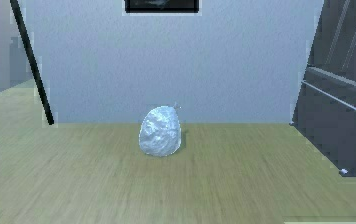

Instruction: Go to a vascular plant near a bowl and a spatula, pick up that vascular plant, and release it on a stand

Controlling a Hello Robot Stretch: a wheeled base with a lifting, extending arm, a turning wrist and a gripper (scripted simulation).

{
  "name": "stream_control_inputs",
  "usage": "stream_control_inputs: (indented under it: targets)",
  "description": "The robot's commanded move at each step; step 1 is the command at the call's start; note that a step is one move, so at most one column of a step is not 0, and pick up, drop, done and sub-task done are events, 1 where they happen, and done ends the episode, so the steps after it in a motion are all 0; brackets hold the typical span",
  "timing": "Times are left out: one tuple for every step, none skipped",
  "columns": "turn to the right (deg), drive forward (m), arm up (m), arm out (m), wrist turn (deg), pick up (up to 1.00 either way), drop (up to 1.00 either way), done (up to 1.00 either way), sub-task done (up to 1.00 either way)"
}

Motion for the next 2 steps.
stream_control_inputs:
  targets:
    - [0.0,0.0,0.04,0.0,0.0,0.0,0.0,0.0,0.0]
    - [0.0,0.0,0.0,0.0,-45.0,0.0,0.0,0.0,0.0]
